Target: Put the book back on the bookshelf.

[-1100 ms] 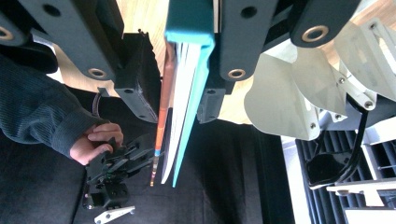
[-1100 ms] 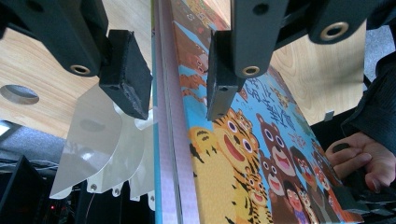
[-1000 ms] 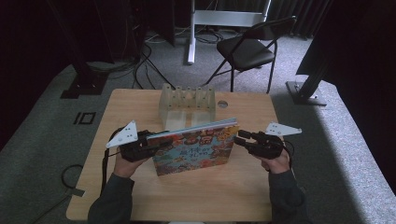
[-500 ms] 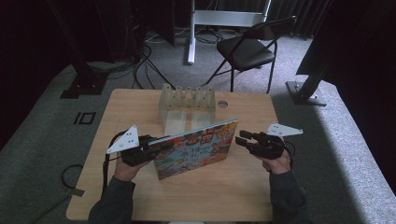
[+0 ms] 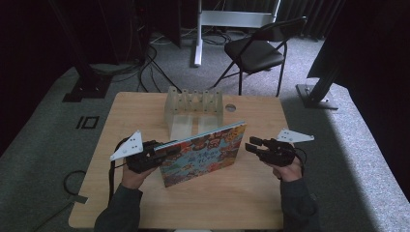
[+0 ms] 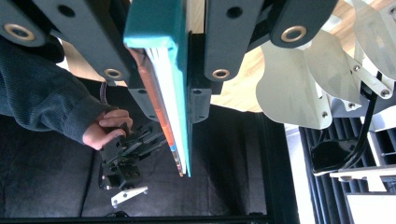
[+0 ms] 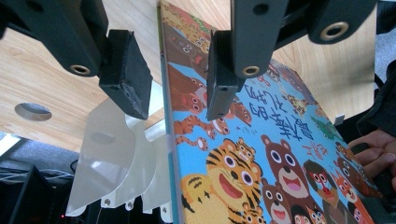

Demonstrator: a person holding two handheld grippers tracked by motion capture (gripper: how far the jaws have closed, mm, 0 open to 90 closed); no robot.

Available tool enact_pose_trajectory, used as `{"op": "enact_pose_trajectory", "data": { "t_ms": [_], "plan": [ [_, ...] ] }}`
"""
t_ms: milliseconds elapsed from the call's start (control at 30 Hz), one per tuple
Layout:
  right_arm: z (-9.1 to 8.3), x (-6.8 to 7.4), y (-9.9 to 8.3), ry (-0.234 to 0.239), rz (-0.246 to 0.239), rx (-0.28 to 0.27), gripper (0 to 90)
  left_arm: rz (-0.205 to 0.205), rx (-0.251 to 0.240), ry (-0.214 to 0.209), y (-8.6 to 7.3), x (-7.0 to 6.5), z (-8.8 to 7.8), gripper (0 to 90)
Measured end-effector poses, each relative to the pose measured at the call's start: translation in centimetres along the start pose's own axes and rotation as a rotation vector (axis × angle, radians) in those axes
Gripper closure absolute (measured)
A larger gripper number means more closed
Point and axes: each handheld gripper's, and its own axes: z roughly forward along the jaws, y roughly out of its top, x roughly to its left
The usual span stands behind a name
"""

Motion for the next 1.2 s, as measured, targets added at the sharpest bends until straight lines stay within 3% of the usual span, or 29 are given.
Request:
{"op": "enact_pose_trajectory", "data": {
  "t_ms": [800,1200],
  "plan": [
    [-0.6,-0.6,-1.4,-0.021,0.031,0.006,60.2,0.006,-0.011,-0.043,-0.1,-0.1,1.8,76.1],
    [-0.4,-0.8,-2.3,-0.056,0.025,0.039,59.9,0.018,-0.010,-0.032,-0.1,-0.3,2.0,76.1]
  ]
}}
